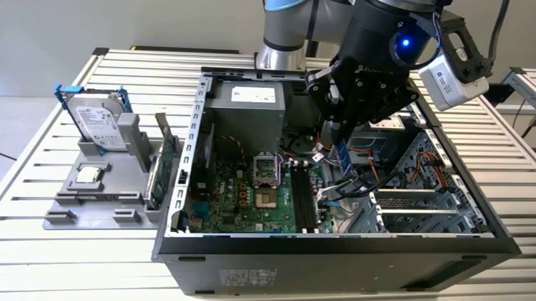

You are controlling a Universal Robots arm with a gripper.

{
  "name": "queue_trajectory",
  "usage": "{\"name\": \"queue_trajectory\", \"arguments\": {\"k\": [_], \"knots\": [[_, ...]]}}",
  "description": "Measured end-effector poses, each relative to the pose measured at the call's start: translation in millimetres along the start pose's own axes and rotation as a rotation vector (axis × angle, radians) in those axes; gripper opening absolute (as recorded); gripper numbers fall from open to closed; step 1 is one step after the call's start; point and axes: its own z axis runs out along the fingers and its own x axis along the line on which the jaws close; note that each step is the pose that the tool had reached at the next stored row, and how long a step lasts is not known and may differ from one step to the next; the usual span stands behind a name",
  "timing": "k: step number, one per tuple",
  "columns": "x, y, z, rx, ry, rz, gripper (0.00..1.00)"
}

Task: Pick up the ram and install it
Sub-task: 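Insert the ram into the slot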

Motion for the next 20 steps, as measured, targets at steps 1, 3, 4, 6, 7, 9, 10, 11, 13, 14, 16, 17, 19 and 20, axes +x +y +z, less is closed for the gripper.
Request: {"name": "queue_trajectory", "arguments": {"k": [1,3,4,6,7,9,10,11,13,14,16,17,19,20], "knots": [[0.0,0.0,0.0,0.0,0.0,0.0,0.0],[0.0,0.0,0.0,0.0001,0.0,0.0,0.0],[0.0,0.0,0.0,0.0,0.0,0.0,0.0],[-0.2,0.0,0.4,-0.0007,0.0,0.0,0.0],[-0.5,0.0,0.7,-0.0014,0.0,0.0,0.0],[-1.1,0.0,1.2,-0.0027,0.0,0.0,0.0],[-1.6,0.0,1.5,-0.0032,0.0,0.0,0.0],[-2.2,0.0,1.7,-0.0034,0.0,0.0,0.0],[-3.6,0.0,2.3,-0.0038,0.0,0.0,0.0],[-4.5,0.1,2.5,-0.0039,0.0,0.0,0.0],[-6.4,0.1,3.0,-0.0041,0.0,0.0,0.0],[-7.6,0.1,3.2,-0.0041,0.0,0.0,0.0],[-10.0,0.1,3.6,-0.0041,0.0,0.0,0.0],[-11.1,0.1,3.8,-0.0041,0.0,0.0,0.0]]}}
